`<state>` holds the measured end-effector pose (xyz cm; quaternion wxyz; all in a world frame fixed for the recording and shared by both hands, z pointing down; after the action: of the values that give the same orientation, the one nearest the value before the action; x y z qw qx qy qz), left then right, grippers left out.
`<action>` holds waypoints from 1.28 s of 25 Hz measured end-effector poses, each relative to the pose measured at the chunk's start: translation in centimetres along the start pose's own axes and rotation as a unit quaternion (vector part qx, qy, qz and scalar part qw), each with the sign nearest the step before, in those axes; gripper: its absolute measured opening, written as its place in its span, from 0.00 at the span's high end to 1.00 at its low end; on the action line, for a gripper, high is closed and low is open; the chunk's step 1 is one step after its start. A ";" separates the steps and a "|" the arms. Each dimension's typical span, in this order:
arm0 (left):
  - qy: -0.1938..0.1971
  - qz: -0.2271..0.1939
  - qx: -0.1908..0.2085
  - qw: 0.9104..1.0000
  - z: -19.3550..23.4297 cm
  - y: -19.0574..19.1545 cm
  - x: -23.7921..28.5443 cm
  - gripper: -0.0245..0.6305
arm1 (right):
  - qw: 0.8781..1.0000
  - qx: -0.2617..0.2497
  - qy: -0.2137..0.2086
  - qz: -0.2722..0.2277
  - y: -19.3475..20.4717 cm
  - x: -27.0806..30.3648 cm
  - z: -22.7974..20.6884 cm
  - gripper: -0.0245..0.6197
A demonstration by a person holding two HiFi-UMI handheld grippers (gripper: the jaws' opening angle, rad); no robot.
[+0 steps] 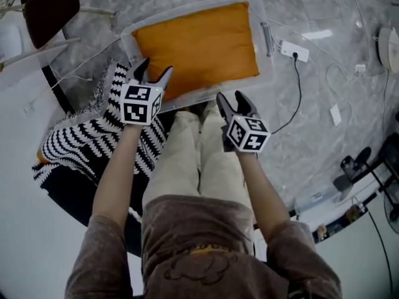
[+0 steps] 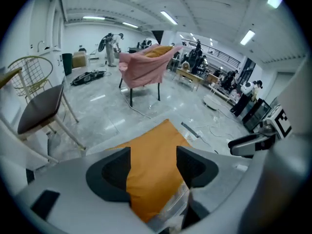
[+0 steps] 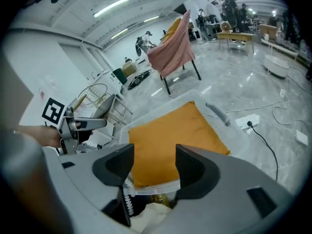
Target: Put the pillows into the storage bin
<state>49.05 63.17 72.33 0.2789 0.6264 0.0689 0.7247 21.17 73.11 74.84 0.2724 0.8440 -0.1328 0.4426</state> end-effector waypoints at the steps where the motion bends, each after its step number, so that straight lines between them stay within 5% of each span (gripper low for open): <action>1: -0.002 -0.004 -0.011 1.000 -0.1 0.6 -0.3 0.54 | 1.000 -0.013 -0.005 0.004 -0.6 0.2 0.2 0.55; 9: -0.050 -0.096 -0.117 0.987 -2.1 0.9 -12.5 0.54 | 0.985 -0.147 -0.083 0.015 -7.4 -3.5 7.7 0.55; 15: -0.116 -0.188 -0.216 0.951 -6.1 1.0 -28.4 0.54 | 0.936 -0.279 -0.213 0.017 -12.9 -11.7 20.1 0.55; 20: -0.195 -0.257 -0.295 0.899 -10.0 5.3 -39.9 0.53 | 0.862 -0.389 -0.323 0.044 -12.7 -17.0 30.1 0.56; 24: -0.265 -0.289 -0.344 0.853 -12.6 12.1 -47.6 0.52 | 0.814 -0.437 -0.375 0.073 -8.2 -19.6 37.2 0.56; 32: -0.378 -0.343 -0.454 0.730 -21.2 30.3 -59.2 0.52 | 0.685 -0.532 -0.471 0.161 10.3 -26.4 48.7 0.57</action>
<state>22.85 14.11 30.07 0.7627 0.5809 -0.1696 0.2284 34.13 36.13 34.37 0.5017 0.6206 -0.5905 -0.1206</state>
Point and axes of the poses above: the fingertips, and each gripper's own axes: x forward along the fingers, z to its left, y out of its underside, the point moved 9 cm from there along -x, backward along the fingers, and after that the axes turned 6 degrees about z, right-handed, at the moved point
